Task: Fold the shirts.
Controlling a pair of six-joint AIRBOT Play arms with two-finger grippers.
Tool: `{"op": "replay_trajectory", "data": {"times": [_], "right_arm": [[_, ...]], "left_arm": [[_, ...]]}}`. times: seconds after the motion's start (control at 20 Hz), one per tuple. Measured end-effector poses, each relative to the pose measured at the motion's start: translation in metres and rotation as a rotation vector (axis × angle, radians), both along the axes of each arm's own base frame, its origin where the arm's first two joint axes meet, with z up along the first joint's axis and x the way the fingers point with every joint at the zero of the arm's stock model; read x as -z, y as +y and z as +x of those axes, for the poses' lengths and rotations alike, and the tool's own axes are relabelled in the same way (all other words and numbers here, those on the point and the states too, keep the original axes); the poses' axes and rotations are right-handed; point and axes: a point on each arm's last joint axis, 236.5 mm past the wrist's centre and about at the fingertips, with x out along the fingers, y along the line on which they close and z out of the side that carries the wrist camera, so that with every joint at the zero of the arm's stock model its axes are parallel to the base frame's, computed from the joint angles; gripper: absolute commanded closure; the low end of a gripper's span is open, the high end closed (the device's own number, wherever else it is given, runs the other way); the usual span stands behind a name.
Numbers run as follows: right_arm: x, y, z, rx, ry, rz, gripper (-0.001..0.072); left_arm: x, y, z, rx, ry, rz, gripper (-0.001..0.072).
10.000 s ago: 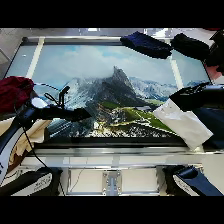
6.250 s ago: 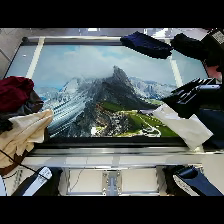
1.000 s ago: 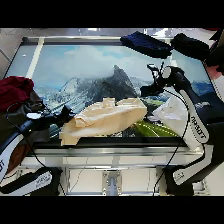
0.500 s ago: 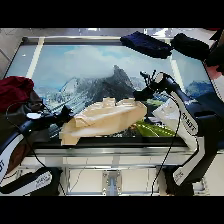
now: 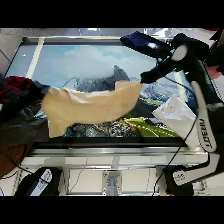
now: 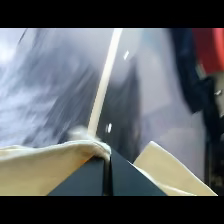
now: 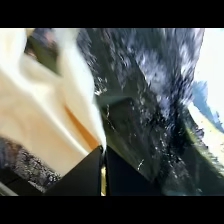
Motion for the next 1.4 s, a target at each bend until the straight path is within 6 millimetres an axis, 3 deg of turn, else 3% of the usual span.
{"op": "replay_trajectory", "data": {"times": [0.15, 0.25, 0.4, 0.55, 0.6, 0.7, 0.8, 0.85, 0.95, 1.05, 1.2, 1.3, 1.4], "right_arm": [[-0.116, 0.001, -0.046, -0.053, -0.217, 0.003, 0.0695], [-0.182, 0.001, -0.088, -0.076, -0.367, 0.015, 0.0695], [-0.257, -0.005, -0.151, -0.075, -0.570, 0.052, 0.0695], [-0.310, -0.019, -0.193, -0.029, -0.760, 0.077, 0.0696], [-0.324, -0.025, -0.199, -0.002, -0.817, 0.077, 0.0696], [-0.341, -0.039, -0.195, 0.059, -0.895, 0.057, 0.0697], [-0.330, -0.048, -0.173, 0.101, -0.877, 0.011, 0.0697], [-0.313, -0.050, -0.156, 0.110, -0.829, -0.016, 0.0697], [-0.253, -0.051, -0.114, 0.115, -0.658, -0.080, 0.0696], [-0.177, -0.048, -0.069, 0.109, -0.464, -0.135, 0.0697], [-0.080, -0.037, 0.007, 0.127, -0.320, -0.159, 0.0697], [-0.036, -0.027, 0.063, 0.192, -0.324, -0.111, 0.0697], [-0.007, -0.012, 0.114, 0.264, -0.359, -0.021, 0.0696]], "left_arm": [[-0.104, 0.020, -0.032, -0.073, -0.235, 0.112, 0.0698], [-0.163, 0.026, -0.063, -0.130, -0.373, 0.205, 0.0698], [-0.229, 0.026, -0.110, -0.227, -0.534, 0.337, 0.0699], [-0.261, 0.014, -0.142, -0.272, -0.619, 0.428, 0.0699], [-0.260, 0.009, -0.146, -0.258, -0.613, 0.445, 0.0699], [-0.240, -0.002, -0.145, -0.196, -0.546, 0.451, 0.0699], [-0.200, -0.001, -0.132, -0.129, -0.432, 0.405, 0.0700], [-0.176, 0.005, -0.124, -0.115, -0.371, 0.366, 0.0700], [-0.128, 0.021, -0.104, -0.098, -0.260, 0.279, 0.0700], [-0.074, 0.030, -0.083, -0.055, -0.150, 0.211, 0.0699], [0.018, 0.026, -0.055, 0.037, 0.043, 0.135, 0.0699], [0.080, 0.023, -0.038, 0.074, 0.173, 0.139, 0.0699], [0.128, 0.025, -0.018, 0.059, 0.252, 0.160, 0.0699]]}}
